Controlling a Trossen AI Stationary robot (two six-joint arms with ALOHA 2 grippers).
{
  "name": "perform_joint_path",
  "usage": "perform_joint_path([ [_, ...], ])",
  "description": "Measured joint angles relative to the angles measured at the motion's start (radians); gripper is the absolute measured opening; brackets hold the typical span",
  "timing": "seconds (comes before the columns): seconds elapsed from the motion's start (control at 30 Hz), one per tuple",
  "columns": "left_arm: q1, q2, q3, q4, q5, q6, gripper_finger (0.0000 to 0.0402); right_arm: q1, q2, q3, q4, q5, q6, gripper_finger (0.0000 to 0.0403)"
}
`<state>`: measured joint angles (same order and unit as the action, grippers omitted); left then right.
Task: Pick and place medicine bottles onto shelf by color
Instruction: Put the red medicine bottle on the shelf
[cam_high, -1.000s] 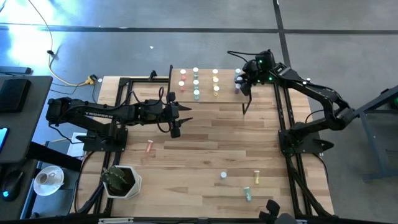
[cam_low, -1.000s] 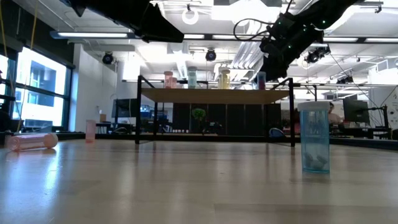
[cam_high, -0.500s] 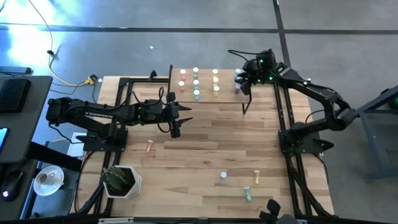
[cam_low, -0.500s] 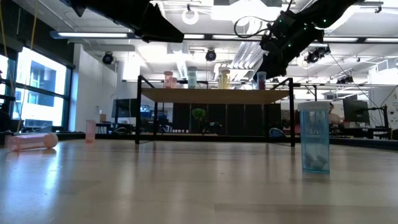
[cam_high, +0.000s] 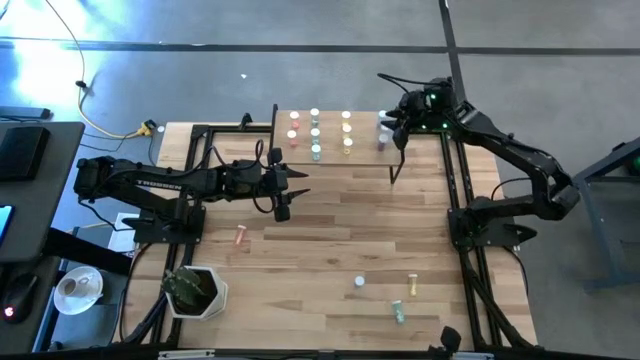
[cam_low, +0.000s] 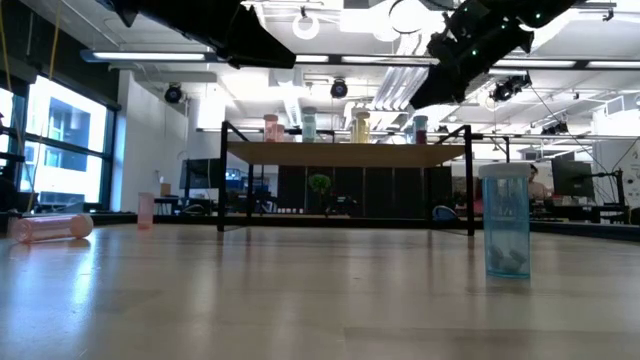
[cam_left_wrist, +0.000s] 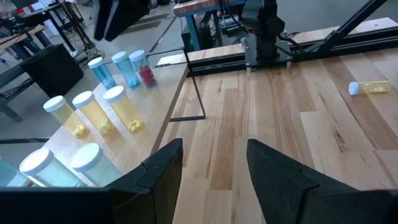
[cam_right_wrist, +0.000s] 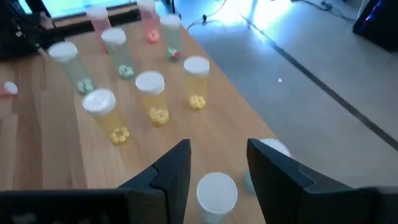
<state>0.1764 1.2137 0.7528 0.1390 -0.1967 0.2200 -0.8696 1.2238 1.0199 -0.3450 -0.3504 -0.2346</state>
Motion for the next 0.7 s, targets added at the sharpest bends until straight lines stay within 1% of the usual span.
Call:
perform_joint_path([
  [0.23,0.0,0.0,0.0,0.0,0.0,0.0,0.017,0.01,-0.058,0.0,-0.023,0.0,0.081,0.0149],
  [0.33,0.0,0.0,0.0,0.0,0.0,0.0,0.017,0.047,-0.085,0.0,-0.049,0.0,0.103,0.0149],
  [0.5,0.0,0.0,0.0,0.0,0.0,0.0,0.017,0.146,-0.113,0.0,-0.094,0.013,0.149,0.0149],
  [0.57,0.0,0.0,0.0,-0.001,0.0,0.0,0.017,0.191,-0.12,0.0,-0.108,0.04,0.161,0.0149],
  [0.7,0.0,0.0,0.0,-0.008,-0.003,0.0,0.017,0.272,-0.125,0.0,-0.129,0.152,0.218,0.0149],
])
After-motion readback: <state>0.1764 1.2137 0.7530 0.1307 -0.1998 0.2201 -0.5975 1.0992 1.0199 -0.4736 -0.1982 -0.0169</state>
